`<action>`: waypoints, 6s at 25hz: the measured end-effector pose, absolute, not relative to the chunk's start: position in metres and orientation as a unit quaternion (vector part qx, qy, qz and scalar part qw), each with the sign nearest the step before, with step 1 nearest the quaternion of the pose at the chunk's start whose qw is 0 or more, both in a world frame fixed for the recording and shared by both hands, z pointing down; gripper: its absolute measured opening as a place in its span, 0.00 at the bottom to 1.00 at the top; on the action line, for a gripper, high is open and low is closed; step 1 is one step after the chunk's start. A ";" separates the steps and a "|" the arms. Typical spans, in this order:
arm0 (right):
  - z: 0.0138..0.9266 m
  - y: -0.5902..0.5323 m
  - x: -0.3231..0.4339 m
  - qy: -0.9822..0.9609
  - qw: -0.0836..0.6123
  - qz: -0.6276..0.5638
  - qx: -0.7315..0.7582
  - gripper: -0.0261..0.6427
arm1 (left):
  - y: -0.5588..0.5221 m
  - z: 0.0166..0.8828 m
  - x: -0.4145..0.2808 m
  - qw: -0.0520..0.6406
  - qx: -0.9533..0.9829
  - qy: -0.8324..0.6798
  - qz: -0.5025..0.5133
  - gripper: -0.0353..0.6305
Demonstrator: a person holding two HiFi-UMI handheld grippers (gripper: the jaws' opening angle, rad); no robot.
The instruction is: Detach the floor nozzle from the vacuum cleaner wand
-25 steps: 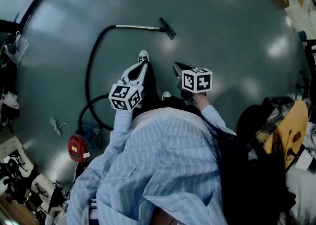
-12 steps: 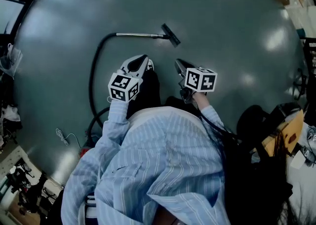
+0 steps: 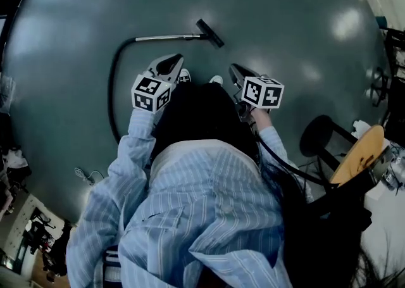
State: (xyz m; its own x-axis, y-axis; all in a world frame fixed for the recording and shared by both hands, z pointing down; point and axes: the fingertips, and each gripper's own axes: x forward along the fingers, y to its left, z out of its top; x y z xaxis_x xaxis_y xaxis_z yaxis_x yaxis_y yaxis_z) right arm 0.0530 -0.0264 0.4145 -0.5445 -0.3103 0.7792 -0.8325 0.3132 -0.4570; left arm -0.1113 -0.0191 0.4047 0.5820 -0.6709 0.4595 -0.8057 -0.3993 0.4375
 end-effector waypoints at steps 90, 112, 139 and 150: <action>0.947 -0.186 0.155 -0.678 0.527 0.379 0.344 0.37 | -0.157 0.956 -0.034 0.393 0.763 -0.284 0.428 0.37; 0.623 -0.167 0.075 -0.711 0.310 0.478 0.413 0.18 | -0.170 0.606 -0.057 0.404 0.773 -0.435 0.225 0.23; 0.419 -0.047 -0.009 -0.775 0.282 0.394 0.406 0.09 | -0.010 0.406 -0.119 0.399 0.787 -0.469 0.032 0.07; 0.391 -0.007 0.057 -0.789 0.291 0.378 0.388 0.08 | 0.015 0.377 -0.065 0.394 0.781 -0.483 0.013 0.07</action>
State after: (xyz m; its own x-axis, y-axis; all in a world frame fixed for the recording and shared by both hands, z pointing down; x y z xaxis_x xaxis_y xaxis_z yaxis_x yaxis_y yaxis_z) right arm 0.0567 -0.0065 0.3913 -0.5297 -0.3910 0.7527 -0.8316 0.4140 -0.3702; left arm -0.0646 0.0152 0.3766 0.5322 -0.7456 0.4010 -0.7656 -0.2216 0.6040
